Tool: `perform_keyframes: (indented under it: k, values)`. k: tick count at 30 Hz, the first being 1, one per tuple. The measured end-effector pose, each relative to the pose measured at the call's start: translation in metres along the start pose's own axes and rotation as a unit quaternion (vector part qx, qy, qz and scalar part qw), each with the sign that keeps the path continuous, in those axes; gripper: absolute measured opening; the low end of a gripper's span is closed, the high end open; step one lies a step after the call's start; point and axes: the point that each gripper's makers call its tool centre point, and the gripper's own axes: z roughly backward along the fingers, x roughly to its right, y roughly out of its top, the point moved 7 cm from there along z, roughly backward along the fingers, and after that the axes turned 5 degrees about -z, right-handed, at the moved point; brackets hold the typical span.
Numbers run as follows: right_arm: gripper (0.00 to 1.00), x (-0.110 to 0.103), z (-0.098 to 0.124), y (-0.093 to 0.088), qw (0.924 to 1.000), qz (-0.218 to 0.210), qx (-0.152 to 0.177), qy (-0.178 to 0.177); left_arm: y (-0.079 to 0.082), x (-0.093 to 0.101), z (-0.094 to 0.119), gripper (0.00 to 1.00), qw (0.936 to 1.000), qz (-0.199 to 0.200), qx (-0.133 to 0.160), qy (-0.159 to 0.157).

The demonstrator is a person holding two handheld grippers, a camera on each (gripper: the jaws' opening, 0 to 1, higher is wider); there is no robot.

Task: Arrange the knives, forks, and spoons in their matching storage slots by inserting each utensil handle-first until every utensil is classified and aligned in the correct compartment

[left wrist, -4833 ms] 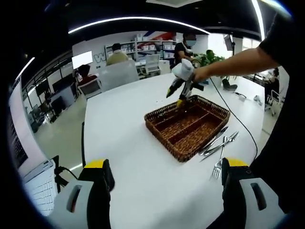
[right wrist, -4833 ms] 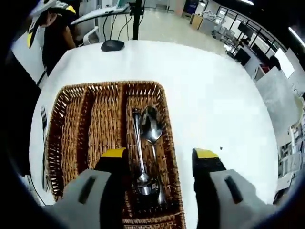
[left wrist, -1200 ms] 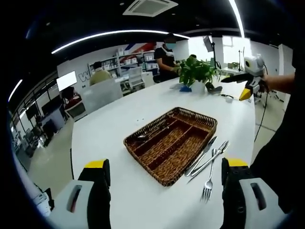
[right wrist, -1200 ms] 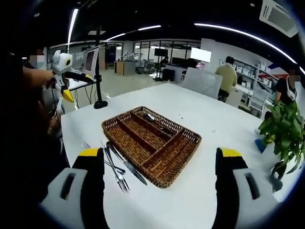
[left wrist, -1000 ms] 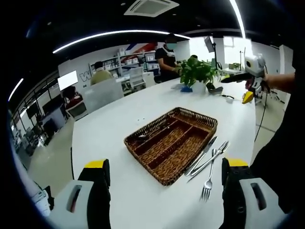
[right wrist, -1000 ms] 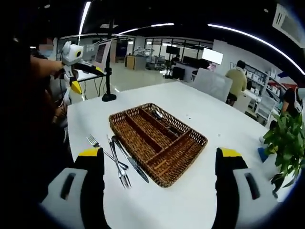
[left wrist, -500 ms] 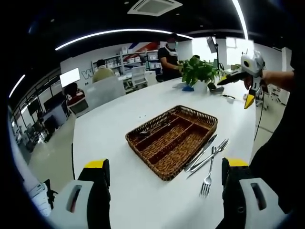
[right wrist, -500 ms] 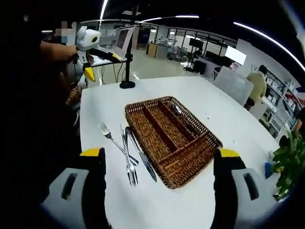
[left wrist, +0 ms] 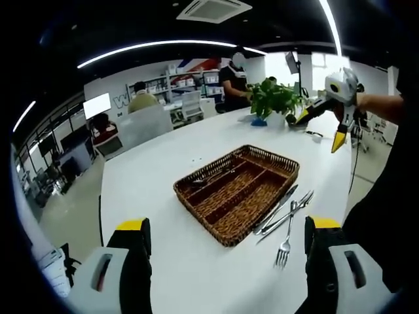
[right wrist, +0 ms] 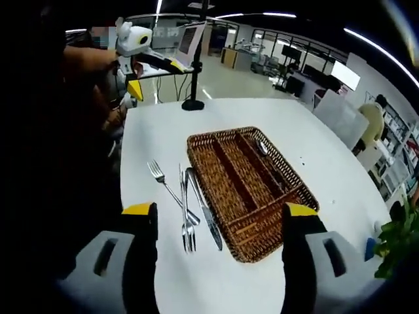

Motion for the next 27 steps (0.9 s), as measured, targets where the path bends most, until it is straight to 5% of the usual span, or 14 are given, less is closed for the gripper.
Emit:
perform_keyframes:
  k: [9,21,27]
  values:
    - [0.65,-0.007,-0.016,0.006,0.9989,0.025,-0.020,0.034,-0.002,0.000,0.005,0.99,1.0000,-0.001,-0.003,-0.002]
    - [0.54,-0.023,-0.055,-0.017,0.9921,0.035,-0.077,0.093,-0.008,-0.004,0.008,0.99,0.9999,-0.002,-0.009,-0.010]
    - [0.38,-0.030,-0.073,-0.034,0.9879,0.036,-0.103,0.110,-0.007,0.001,0.006,0.99,0.9998,-0.001,-0.009,-0.015]
